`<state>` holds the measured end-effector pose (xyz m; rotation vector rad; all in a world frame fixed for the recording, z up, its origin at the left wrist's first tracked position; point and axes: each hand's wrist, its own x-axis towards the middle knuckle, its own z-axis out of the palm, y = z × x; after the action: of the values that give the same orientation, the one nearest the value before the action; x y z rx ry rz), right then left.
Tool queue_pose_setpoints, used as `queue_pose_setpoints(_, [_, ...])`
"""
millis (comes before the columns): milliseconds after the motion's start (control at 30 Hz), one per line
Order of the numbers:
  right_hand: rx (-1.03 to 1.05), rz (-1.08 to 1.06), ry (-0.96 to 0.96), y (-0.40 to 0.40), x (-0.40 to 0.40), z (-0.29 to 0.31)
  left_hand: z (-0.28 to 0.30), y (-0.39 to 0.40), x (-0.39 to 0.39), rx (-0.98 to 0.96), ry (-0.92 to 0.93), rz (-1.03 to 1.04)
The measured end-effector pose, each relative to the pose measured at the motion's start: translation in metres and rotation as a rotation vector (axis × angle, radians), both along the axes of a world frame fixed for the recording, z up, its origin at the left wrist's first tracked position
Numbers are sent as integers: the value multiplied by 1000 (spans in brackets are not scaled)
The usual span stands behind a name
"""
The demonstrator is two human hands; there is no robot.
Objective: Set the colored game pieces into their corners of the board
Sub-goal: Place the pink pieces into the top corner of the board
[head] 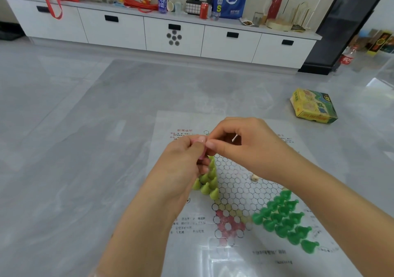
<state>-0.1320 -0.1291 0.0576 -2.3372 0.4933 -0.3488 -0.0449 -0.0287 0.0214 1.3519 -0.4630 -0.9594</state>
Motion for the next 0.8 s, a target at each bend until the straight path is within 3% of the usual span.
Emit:
queue_pose_setpoints(167, [145,27,65,-5,-5,7,-2,-1,-2,20,-26,7])
queue_pose_setpoints(300, [172,-154,53,-40,-14,11,-1,-1,-1,39,-18,99])
queue_pose_setpoints(400, [42,-282,111,-68,-18,5,-4,-1,3,62,-50,179])
queue_pose_setpoints(500, [-134,-290,299,-81,-17,-7,-3,0,5,59,-51,226])
queue_pose_setpoints(600, [-98,-291,420,-83,-13,-19,0,1,5,18,-4,215])
queue_pose_setpoints(800, [-47,-318,459,-80,-10,-28,3,1,3,-32,52,176])
